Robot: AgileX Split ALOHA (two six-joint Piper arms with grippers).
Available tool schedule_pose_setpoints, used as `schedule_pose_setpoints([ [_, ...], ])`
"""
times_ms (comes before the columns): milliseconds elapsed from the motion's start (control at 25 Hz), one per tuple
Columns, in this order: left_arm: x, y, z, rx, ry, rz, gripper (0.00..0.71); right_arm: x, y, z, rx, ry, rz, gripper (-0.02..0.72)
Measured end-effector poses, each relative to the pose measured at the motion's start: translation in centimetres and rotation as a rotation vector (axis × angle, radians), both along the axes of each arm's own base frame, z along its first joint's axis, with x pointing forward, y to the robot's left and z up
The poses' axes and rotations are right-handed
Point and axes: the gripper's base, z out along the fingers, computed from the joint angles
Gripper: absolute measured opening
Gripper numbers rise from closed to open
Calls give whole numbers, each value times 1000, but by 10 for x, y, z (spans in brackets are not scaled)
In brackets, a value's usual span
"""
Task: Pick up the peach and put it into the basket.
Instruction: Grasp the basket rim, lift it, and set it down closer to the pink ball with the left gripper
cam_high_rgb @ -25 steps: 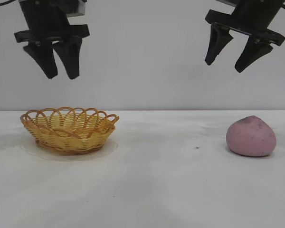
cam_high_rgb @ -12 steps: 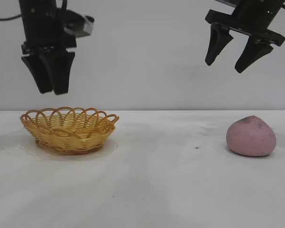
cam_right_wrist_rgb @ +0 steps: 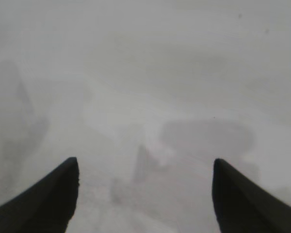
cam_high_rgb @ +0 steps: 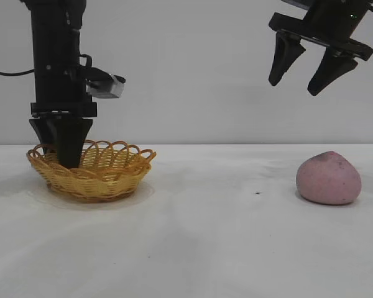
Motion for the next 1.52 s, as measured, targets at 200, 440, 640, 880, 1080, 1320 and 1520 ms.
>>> schedule_pose_setpoints([
  [200,-3,0,3,5,45,85,79,0,0,0,0,2,1,535],
  [440,-7,-3,9,-35,91,328,54,0,0,0,0,4,2,535],
  [640,-12,-14,41,-177,94,499,0,0,0,0,0,4,2,535],
  [880,-26,-41,73,-242,38,516,0,-1,0,0,0,5,3,535],
  [1080,-46,-60,90,-298,-6,535,0,0,0,-1,0,6,3,535],
  [1320,-76,-55,82,-348,-14,622,0,-1,0,-1,0,13,6,535],
  [1520,-97,-52,56,-425,33,709,0,-2,1,-1,3,20,9,535],
])
